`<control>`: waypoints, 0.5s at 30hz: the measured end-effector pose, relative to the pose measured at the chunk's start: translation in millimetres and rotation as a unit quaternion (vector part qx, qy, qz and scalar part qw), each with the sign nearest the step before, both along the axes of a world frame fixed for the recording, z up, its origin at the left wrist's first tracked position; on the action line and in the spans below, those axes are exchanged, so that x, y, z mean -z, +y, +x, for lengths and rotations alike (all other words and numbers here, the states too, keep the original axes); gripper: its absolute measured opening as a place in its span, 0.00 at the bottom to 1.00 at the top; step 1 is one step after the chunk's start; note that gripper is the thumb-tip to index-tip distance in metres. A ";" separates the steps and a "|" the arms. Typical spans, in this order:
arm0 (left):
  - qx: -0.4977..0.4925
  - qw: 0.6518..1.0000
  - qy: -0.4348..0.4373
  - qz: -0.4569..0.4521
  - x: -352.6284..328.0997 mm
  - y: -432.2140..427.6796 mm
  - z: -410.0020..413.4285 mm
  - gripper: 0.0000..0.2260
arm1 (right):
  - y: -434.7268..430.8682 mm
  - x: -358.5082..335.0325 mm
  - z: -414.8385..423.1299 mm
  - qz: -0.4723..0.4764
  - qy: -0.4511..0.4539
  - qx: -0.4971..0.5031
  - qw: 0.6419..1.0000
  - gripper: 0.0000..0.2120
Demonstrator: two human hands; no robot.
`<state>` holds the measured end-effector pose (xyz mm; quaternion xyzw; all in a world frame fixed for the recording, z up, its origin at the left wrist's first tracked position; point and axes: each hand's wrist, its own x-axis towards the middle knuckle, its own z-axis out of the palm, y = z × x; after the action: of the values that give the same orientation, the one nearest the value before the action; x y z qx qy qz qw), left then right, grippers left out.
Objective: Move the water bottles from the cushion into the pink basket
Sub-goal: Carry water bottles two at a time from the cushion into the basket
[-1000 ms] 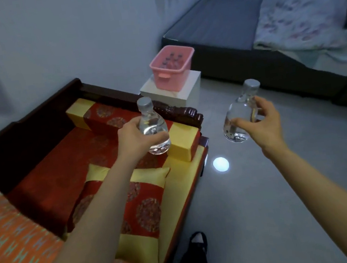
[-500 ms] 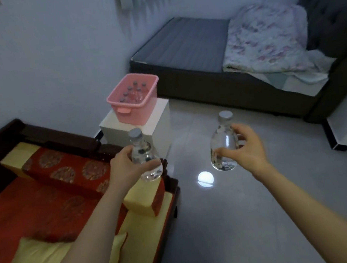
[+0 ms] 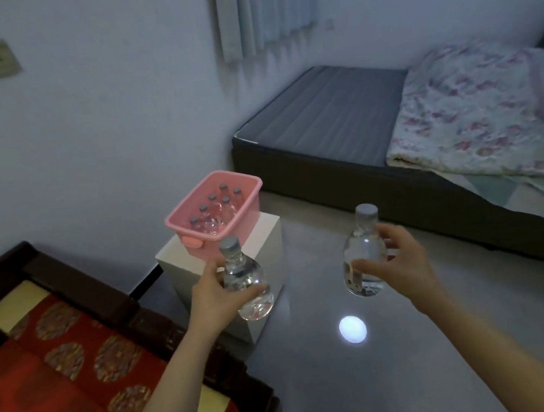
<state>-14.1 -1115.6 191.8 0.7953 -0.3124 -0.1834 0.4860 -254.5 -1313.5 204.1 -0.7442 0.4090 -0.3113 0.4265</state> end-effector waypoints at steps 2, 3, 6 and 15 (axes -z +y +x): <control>-0.022 1.000 0.000 0.006 -0.7 -24.2 6.8 0.30 | -36.1 -4.4 14.6 -0.002 -0.004 -0.027 1.000 0.31; -0.034 0.999 0.002 0.007 1.4 -37.5 12.0 0.31 | -57.3 -6.2 23.9 -0.003 -0.002 -0.042 0.999 0.31; -0.075 0.997 0.016 0.027 14.5 -66.0 29.3 0.32 | -106.9 -2.0 50.9 0.008 0.003 -0.069 0.998 0.30; -0.183 0.980 0.052 0.062 54.2 -125.5 118.1 0.31 | -198.9 33.9 176.3 0.041 0.011 -0.159 0.986 0.29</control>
<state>104.0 -1241.1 137.6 0.8568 -0.1242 -0.1515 0.4769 -78.2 -1512.4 170.2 -0.7846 0.3028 -0.2146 0.4967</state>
